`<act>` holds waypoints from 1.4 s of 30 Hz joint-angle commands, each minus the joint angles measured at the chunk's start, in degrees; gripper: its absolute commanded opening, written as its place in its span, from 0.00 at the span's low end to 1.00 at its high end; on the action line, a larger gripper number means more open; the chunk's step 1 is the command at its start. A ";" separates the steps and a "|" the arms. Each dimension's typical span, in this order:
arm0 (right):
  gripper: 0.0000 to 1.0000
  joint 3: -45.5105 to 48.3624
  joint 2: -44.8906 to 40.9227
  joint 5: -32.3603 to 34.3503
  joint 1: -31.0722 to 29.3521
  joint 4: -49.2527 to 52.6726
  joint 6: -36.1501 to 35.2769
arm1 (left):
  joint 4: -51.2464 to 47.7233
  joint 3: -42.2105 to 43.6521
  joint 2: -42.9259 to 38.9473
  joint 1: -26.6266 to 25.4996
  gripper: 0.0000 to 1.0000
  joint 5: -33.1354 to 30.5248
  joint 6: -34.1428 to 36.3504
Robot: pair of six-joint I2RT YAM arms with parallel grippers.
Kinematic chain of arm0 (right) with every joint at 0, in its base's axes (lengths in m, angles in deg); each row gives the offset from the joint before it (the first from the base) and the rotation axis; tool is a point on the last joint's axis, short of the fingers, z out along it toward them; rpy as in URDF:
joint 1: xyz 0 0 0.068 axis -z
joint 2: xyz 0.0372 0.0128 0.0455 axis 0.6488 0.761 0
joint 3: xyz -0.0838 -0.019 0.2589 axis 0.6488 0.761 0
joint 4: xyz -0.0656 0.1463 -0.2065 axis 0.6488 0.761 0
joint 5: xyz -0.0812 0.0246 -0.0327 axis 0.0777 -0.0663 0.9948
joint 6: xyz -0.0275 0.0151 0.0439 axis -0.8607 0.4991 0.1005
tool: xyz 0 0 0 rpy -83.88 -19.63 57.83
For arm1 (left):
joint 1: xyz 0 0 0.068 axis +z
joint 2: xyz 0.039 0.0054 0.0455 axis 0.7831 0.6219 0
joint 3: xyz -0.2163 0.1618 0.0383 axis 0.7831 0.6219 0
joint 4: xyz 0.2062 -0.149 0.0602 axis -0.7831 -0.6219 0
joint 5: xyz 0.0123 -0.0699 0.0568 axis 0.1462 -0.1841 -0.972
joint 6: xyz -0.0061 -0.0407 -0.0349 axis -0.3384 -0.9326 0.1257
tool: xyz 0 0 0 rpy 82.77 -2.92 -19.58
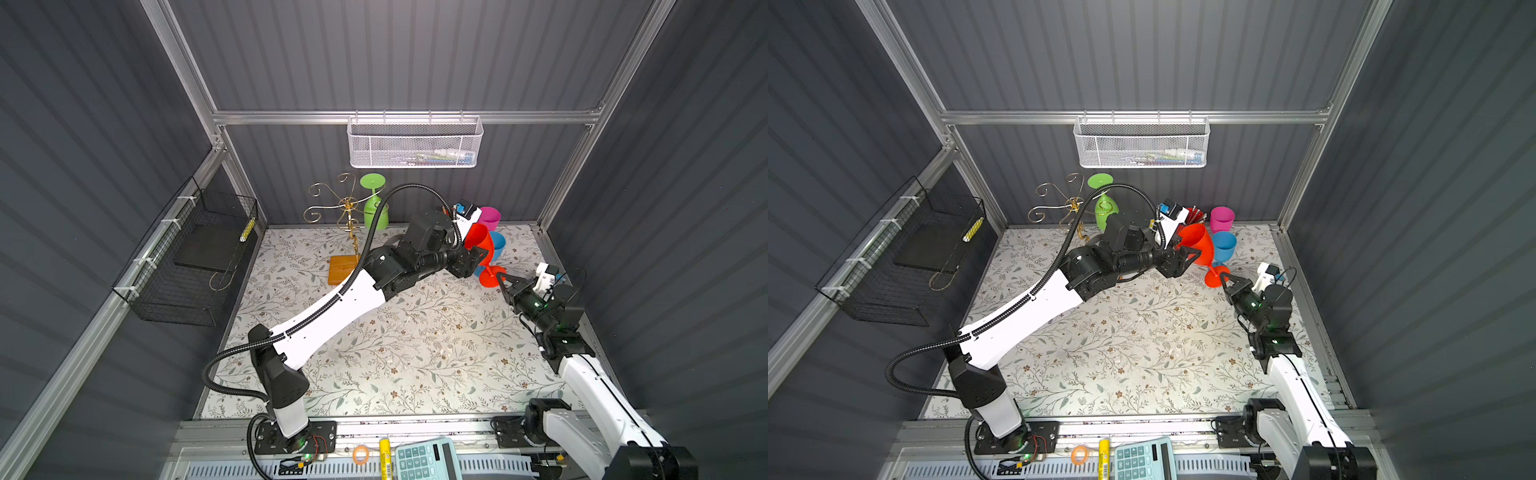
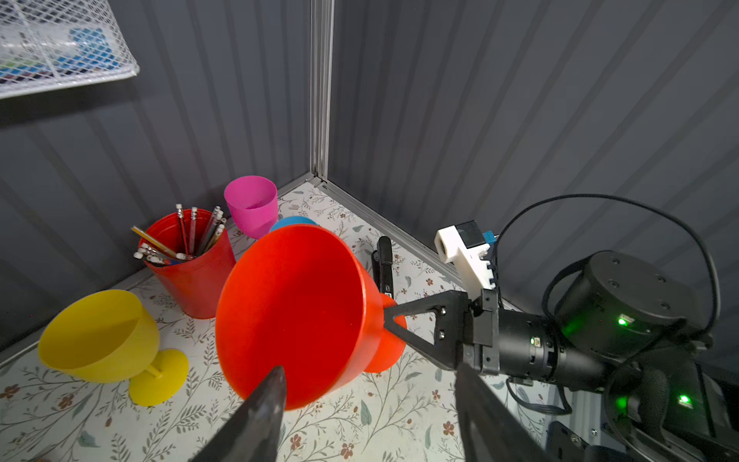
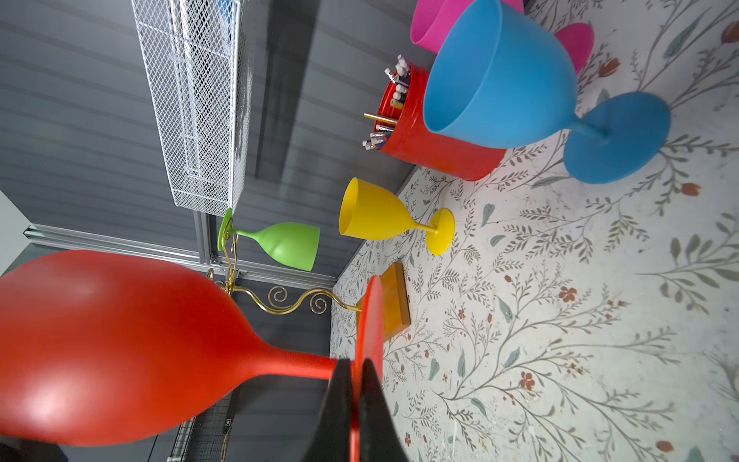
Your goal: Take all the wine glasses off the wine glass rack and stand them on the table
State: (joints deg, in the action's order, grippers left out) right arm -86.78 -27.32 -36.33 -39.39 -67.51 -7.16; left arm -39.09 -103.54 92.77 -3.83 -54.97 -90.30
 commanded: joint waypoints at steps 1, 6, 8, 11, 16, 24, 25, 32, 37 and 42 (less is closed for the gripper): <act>0.00 0.72 -1.34 1.33 -0.44 -2.80 -2.81 | -3.32 -3.72 1.86 0.78 0.67 3.48 -2.68; 0.00 1.68 -1.23 1.60 -0.96 -4.80 -4.01 | -5.53 -7.22 4.37 1.23 0.66 4.30 -3.17; 0.00 2.22 -1.08 1.84 -1.14 -6.23 -4.61 | -6.40 -8.69 5.34 1.30 0.65 5.14 -3.46; 0.00 2.84 -0.60 2.63 -1.63 -7.33 -5.44 | -7.18 -9.91 6.24 1.41 0.63 6.16 -4.25; 0.00 3.95 0.41 3.05 -2.28 -10.01 -5.80 | -8.57 -11.32 7.38 1.52 0.56 6.41 -4.85; 0.00 4.40 0.25 6.09 -4.35 -10.49 -8.33 | -9.88 -12.05 8.00 1.76 0.36 6.52 -6.09; 0.00 4.50 0.16 6.18 -4.80 -10.49 -8.97 | -9.79 -11.89 8.04 1.70 0.33 6.58 -6.21; 0.00 6.12 0.68 10.79 -6.47 -13.66 -10.06 | -9.79 -11.02 7.86 1.70 0.13 6.21 -6.65; 0.00 6.61 0.51 13.11 -7.86 -14.33 -11.55 | -9.89 -10.40 7.75 1.72 0.00 5.31 -6.56; 0.08 6.46 0.54 15.03 -8.84 -13.47 -12.95 | -10.47 -10.39 7.89 1.75 0.00 4.06 -6.06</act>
State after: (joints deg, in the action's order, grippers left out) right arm -80.55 -26.68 -23.42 -47.50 -80.06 -17.37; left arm -48.75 -113.53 100.20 -2.08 -49.68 -97.29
